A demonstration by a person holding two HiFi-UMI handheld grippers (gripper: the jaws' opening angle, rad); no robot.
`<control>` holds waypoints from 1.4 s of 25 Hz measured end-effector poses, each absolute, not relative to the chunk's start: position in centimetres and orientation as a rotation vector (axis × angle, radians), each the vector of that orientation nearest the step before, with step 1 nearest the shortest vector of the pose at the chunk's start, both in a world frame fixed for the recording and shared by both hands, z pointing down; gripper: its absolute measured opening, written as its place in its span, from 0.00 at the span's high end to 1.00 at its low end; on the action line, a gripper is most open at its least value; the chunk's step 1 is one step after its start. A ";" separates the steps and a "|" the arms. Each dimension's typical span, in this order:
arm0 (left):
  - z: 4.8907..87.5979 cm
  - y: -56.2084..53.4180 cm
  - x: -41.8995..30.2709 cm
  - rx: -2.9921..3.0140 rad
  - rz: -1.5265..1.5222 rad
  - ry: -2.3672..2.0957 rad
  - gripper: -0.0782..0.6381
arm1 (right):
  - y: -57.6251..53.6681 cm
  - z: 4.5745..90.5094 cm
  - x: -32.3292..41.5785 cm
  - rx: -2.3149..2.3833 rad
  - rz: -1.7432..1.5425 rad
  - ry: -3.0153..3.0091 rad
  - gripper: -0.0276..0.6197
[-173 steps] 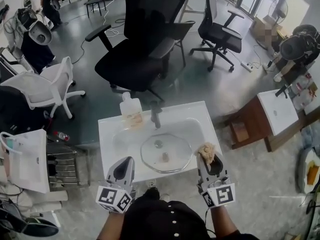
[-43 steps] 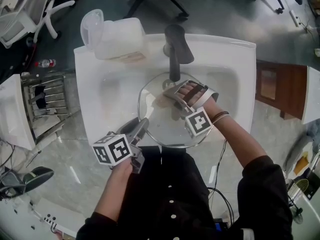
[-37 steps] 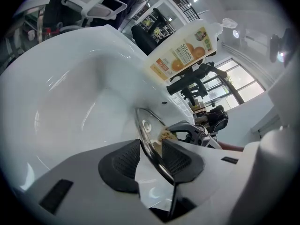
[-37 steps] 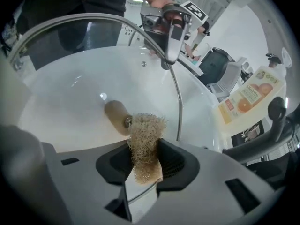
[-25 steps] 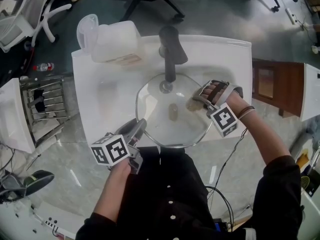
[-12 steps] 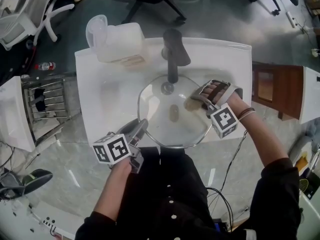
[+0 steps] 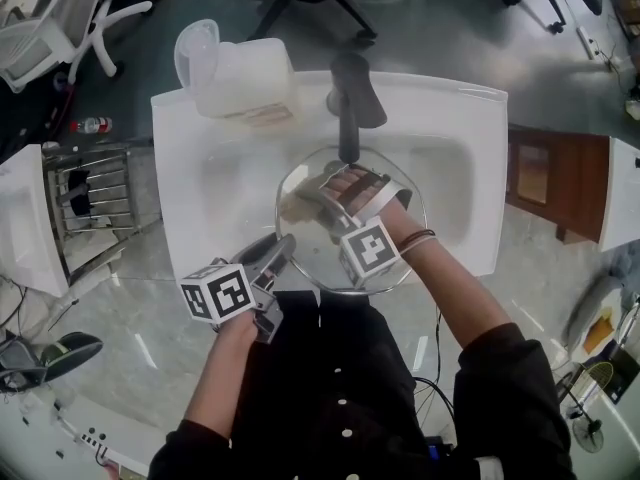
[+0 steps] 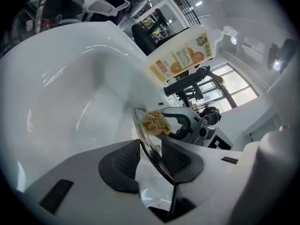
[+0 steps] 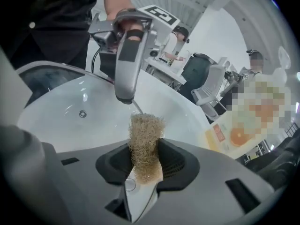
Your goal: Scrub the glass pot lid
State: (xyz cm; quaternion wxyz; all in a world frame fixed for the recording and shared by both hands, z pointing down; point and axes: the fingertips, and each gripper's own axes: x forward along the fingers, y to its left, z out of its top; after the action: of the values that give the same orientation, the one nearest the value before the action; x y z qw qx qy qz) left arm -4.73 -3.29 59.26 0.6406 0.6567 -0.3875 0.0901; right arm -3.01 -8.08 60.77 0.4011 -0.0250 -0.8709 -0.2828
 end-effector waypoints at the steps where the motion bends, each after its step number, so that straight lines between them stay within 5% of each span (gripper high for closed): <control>1: 59.2 -3.3 -4.7 1.499 0.197 -0.870 0.67 | -7.9 61.0 -3.2 -0.066 -0.719 -2.198 0.73; 13: 59.1 -3.4 -4.7 1.505 0.191 -0.821 0.67 | -5.4 61.1 -1.4 -0.221 -0.782 -2.201 0.73; 35: 59.2 -3.3 -4.8 1.488 0.229 -0.842 0.67 | -2.3 62.6 13.5 -0.557 -0.825 -1.913 0.73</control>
State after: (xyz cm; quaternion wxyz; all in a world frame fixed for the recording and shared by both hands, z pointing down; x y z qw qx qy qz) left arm -4.82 -3.31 59.25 0.6507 0.6550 -0.3706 0.1007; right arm 13.52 -2.35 62.61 0.4731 -0.2276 -0.7816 -0.3370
